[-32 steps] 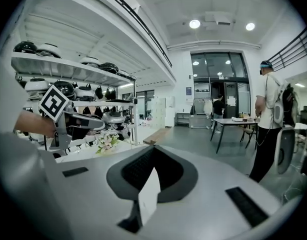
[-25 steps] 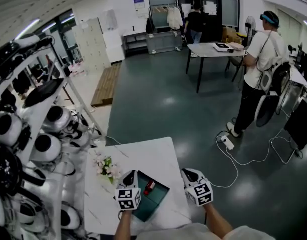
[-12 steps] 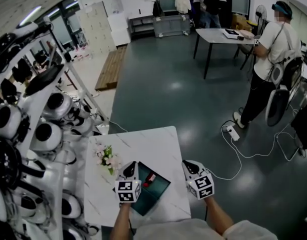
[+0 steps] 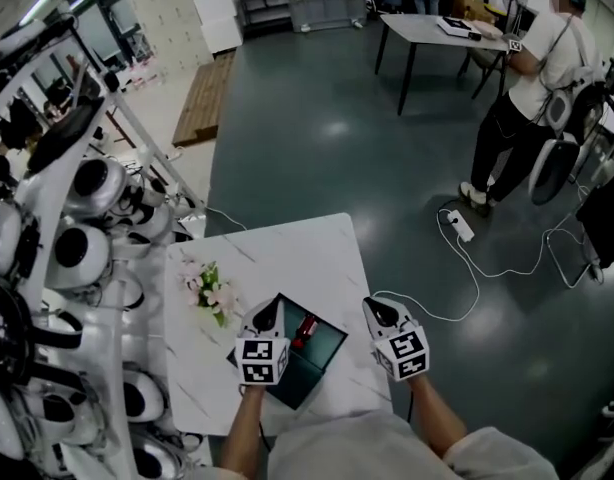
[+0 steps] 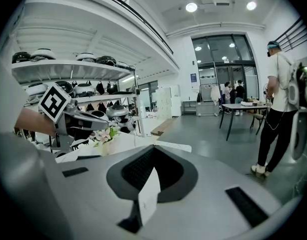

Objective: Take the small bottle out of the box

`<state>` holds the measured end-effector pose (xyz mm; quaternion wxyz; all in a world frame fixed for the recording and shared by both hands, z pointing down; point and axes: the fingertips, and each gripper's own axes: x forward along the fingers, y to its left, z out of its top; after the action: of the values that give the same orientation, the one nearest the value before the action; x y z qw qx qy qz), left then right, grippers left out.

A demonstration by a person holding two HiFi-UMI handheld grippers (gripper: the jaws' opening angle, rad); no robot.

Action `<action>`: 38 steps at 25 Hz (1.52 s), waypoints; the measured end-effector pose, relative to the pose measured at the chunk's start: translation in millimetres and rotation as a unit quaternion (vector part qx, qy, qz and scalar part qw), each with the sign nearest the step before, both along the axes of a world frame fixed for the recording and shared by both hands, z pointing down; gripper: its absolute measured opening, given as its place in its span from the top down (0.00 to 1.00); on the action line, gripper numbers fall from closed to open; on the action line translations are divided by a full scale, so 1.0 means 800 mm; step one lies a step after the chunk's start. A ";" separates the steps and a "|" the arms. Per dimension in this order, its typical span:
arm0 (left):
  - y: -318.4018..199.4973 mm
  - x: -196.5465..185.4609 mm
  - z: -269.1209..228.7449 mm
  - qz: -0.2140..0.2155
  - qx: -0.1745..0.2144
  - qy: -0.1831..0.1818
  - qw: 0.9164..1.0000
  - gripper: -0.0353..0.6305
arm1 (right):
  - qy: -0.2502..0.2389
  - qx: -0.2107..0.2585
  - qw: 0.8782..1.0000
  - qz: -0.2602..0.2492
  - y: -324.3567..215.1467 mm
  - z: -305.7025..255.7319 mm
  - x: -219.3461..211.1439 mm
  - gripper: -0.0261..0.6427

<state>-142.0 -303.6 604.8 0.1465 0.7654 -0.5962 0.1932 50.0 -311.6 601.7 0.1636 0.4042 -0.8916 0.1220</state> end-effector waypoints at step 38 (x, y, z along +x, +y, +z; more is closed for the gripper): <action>0.085 0.075 0.175 0.136 -0.199 -0.006 0.971 0.60 | 0.013 -0.096 0.995 0.022 0.064 0.107 0.004 0.93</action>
<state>-82.2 -235.7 744.8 0.2647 0.7934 -0.4371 0.3307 52.8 -260.1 687.3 0.2106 0.4076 -0.8644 0.2057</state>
